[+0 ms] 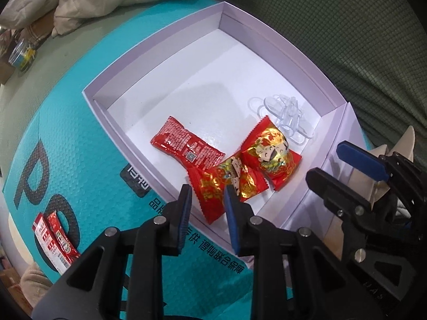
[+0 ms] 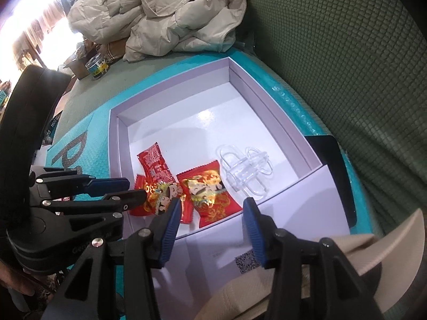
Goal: Organize objects
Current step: 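Move both tools back from the box to the remaining snacks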
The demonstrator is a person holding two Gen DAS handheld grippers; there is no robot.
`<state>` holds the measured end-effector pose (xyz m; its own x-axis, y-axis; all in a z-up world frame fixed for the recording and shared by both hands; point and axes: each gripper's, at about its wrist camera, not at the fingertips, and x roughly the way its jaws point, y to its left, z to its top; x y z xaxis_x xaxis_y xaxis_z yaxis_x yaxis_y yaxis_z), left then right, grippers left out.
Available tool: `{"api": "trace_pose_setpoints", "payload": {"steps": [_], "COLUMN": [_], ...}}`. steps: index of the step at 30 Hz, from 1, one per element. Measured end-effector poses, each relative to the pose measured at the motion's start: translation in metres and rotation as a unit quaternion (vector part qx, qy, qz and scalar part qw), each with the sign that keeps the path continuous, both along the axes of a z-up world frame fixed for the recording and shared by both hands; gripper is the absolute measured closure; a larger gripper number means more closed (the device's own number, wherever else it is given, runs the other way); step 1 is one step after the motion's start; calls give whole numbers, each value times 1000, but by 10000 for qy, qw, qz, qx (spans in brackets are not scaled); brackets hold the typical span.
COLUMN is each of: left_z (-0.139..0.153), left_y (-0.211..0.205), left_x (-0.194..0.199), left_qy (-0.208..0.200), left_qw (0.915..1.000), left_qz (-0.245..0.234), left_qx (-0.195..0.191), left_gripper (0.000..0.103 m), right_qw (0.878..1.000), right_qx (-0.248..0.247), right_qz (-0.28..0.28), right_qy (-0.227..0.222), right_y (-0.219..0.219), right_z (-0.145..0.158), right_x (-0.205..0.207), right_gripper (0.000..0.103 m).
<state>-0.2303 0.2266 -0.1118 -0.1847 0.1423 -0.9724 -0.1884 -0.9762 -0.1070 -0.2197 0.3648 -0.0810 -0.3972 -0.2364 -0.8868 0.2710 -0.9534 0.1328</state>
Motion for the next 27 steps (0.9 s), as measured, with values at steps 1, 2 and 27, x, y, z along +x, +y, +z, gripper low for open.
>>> {"api": "trace_pose_setpoints", "payload": {"steps": [1,2,27], "left_z": [1,2,67], "left_y": [-2,-3,-47], "left_x": [0,0,41], "left_qy": [0,6,1017], "left_qw": [10000,9999,9913], "left_qz": [36,68,822], "left_qx": [56,92,140], "left_gripper": [78,78,47], "right_qw": [10000,10000,9981], "right_qx": [19,18,-336], "right_qz": [-1,-5,339], "right_qy": [13,3,401], "right_y": [0,0,-33], "right_z": [1,3,51], "right_x": [0,0,15], "right_gripper": [55,53,40]}}
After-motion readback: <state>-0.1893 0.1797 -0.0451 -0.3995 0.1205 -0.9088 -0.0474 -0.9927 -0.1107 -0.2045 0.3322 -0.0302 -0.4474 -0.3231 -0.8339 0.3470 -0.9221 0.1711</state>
